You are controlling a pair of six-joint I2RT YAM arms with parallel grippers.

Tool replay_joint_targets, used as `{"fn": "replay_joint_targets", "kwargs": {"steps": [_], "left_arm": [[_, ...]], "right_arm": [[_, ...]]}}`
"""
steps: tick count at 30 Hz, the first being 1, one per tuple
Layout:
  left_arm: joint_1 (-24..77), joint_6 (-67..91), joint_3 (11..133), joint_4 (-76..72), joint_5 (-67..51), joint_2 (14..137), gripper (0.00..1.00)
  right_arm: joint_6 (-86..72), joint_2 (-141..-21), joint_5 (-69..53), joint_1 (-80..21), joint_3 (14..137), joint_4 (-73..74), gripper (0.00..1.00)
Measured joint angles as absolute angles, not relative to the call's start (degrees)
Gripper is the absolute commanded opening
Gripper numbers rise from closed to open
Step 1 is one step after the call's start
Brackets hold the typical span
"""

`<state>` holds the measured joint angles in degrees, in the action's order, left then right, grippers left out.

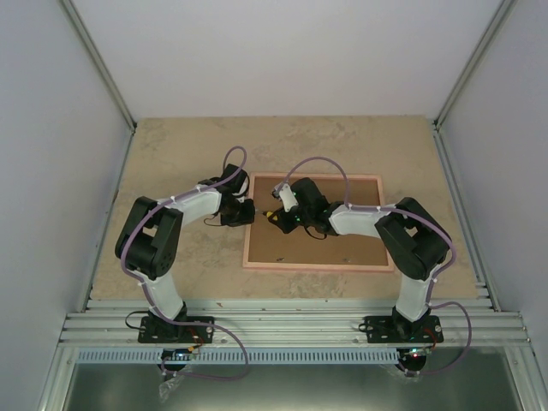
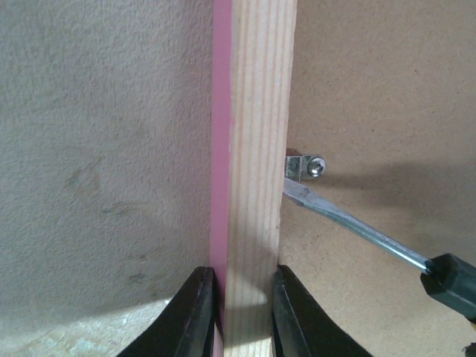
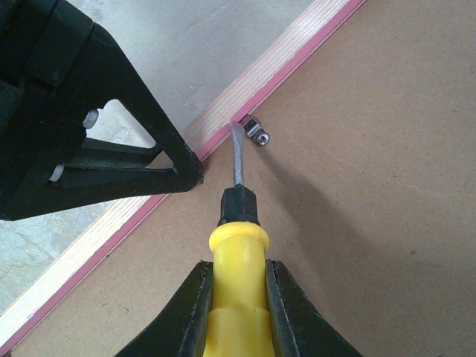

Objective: Take the photo out of the frame

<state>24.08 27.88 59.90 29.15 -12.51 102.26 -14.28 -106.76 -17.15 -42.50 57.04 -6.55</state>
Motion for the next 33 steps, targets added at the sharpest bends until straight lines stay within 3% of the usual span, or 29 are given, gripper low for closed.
{"fn": "replay_joint_targets", "kwargs": {"steps": [33], "left_arm": [[24.08,27.92,59.13,28.21,-12.51,101.91,0.03]], "right_arm": [[-13.5,-106.78,-18.44,-42.06,56.21,-6.44,0.0]]}}
